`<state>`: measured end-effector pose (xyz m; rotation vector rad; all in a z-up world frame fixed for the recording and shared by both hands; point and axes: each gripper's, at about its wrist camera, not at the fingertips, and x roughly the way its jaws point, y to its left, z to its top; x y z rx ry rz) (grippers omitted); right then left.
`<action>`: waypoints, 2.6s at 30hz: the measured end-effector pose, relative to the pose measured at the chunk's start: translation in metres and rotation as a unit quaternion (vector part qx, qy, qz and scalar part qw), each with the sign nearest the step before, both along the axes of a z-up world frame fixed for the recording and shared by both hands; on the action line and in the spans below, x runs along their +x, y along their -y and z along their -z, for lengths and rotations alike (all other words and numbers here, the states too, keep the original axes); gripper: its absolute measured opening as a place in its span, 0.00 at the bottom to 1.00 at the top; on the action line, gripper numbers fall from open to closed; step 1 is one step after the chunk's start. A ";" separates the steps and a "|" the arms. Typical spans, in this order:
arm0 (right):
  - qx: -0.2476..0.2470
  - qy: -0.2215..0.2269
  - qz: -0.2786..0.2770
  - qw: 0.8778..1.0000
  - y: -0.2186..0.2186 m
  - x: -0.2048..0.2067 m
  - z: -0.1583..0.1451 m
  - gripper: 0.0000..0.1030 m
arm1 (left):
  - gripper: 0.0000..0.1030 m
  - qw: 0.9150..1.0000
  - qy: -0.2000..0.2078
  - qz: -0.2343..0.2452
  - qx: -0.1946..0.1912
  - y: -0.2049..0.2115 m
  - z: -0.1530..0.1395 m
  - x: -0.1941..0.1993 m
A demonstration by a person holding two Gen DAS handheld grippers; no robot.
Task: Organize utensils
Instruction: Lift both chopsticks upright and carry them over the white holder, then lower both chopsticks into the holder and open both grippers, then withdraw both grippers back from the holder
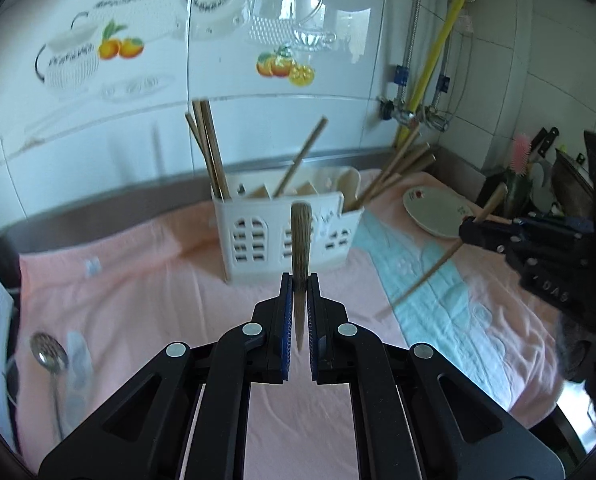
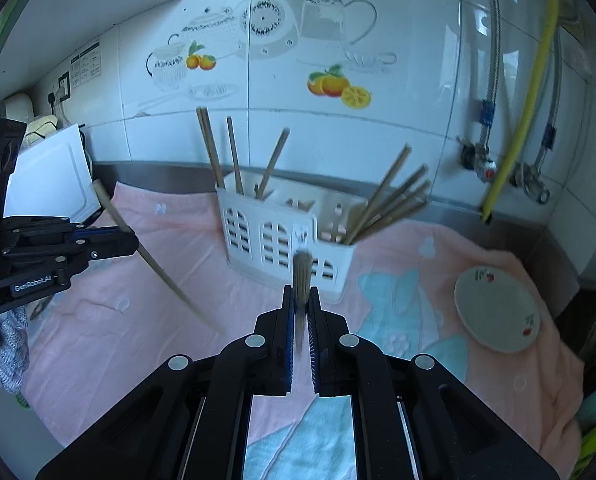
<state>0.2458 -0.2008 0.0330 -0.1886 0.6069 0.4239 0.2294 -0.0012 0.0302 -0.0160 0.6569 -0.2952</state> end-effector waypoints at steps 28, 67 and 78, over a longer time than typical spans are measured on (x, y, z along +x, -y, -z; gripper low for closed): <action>0.050 0.054 0.035 0.997 -0.014 0.110 -0.106 0.06 | 0.06 0.993 0.111 -0.017 0.020 -0.012 -0.136 0.057; 0.027 0.006 0.037 0.999 -0.013 0.121 -0.053 0.19 | 0.08 0.998 0.031 -0.048 0.009 -0.022 -0.062 0.106; 0.036 0.015 0.042 0.998 -0.004 0.098 -0.058 0.39 | 0.36 0.997 0.038 -0.062 0.003 -0.032 -0.064 0.079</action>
